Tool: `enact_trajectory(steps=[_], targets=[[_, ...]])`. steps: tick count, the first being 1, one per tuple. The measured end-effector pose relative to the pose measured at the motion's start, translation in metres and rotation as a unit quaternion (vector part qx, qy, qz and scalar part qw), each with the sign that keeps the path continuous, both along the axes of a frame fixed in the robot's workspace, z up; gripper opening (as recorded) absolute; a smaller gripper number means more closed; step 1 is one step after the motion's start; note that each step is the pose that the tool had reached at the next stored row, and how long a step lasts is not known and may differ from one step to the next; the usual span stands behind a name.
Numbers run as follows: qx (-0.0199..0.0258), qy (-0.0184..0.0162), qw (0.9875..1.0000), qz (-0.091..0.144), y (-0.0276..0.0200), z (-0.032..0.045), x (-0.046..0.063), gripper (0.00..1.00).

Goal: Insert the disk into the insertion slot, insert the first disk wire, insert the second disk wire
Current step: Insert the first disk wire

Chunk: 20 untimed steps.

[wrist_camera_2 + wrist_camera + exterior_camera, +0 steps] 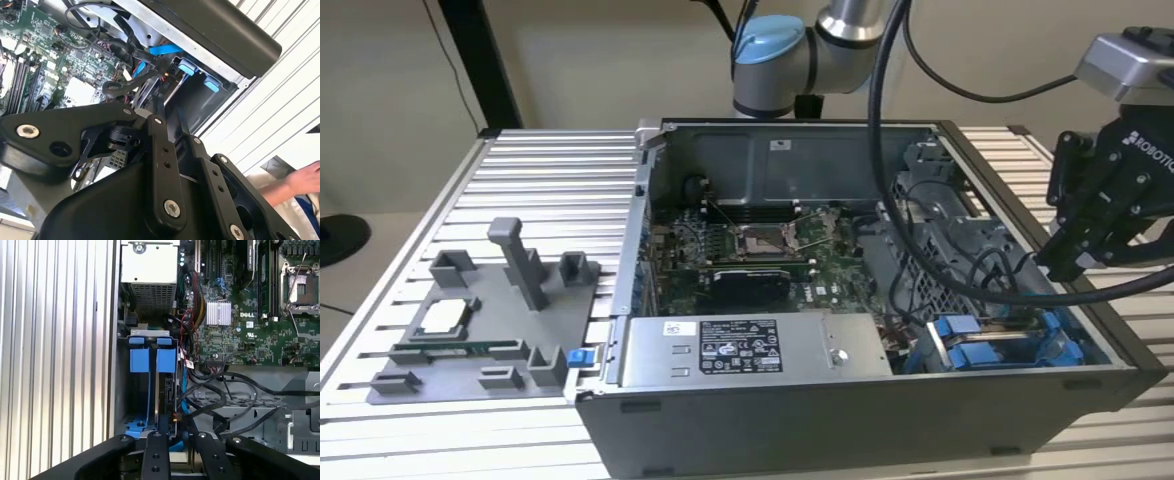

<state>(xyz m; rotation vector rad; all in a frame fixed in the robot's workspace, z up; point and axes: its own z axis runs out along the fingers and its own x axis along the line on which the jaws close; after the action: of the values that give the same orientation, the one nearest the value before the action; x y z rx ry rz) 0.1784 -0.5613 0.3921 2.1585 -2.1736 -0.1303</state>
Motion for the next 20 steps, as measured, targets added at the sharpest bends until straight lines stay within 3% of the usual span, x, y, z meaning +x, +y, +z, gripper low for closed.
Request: enact_trajectory(steps=[11, 20], targets=[[-0.0002, 0.0000, 1.0000, 0.000, 0.0001, 0.0006, 0.001, 1.00], [0.0000, 0.0020, 1.0000, 0.000, 0.0000, 0.0004, 0.015, 1.00]])
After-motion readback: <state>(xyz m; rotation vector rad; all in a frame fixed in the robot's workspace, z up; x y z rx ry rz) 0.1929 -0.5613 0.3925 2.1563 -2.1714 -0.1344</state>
